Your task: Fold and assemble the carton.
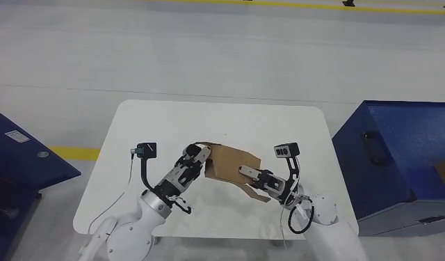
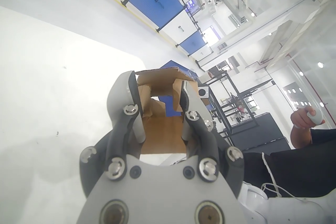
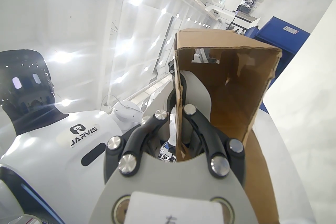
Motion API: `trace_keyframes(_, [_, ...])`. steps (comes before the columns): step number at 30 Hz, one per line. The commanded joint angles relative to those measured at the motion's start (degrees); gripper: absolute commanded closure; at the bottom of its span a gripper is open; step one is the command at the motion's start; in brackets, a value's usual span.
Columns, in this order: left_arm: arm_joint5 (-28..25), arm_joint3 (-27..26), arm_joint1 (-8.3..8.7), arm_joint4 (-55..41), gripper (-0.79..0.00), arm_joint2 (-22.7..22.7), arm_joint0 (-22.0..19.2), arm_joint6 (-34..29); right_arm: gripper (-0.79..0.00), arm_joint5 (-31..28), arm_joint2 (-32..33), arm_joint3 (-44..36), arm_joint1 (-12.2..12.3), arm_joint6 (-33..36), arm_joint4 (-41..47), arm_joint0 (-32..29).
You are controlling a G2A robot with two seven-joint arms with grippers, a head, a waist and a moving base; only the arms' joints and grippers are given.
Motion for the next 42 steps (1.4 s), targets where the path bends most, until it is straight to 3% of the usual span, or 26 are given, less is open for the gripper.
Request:
trace_keyframes(1, [-0.66, -0.16, -0.09, 0.62, -0.305, -0.11, 0.38, 1.37, 0.000, -0.12, 0.02, 0.15, -0.02, -0.48, 0.05, 0.12])
trace_keyframes(7, [-4.85, -1.11, -0.41, 5.33, -0.329, -0.13, 3.00, 8.85, 0.000, -0.70, 0.00, 0.30, -0.09, -1.60, 0.14, 0.32])
trace_keyframes(10, [-4.50, -0.69, -0.65, 7.87, -0.354, 0.94, 3.17, 9.80, 0.000, -1.13, 0.06, 0.04, -0.08, -1.66, 0.06, 0.11])
trace_keyframes(16, [-1.28, 1.71, -1.58, 12.80, -0.332, 4.64, 1.18, 11.27, 0.000, -1.27, 0.30, -0.83, 0.09, -0.88, -0.37, -0.46])
trace_keyframes(19, [-0.13, 2.61, -2.08, 12.91, -0.314, 5.89, 0.10, 11.24, 0.000, -1.17, 0.44, -1.14, 0.18, -0.34, -0.31, -0.64])
trace_keyframes(26, [0.75, 3.44, -2.87, 13.49, -0.188, 7.36, -1.11, 10.77, 0.000, -1.28, 0.38, -1.04, 0.29, 0.39, -0.15, -0.98])
trace_keyframes(42, [0.77, 3.56, -3.80, 14.01, -0.215, 7.38, -0.84, 7.80, 0.000, -0.77, 0.56, -0.88, 0.49, 1.62, 1.71, -0.96])
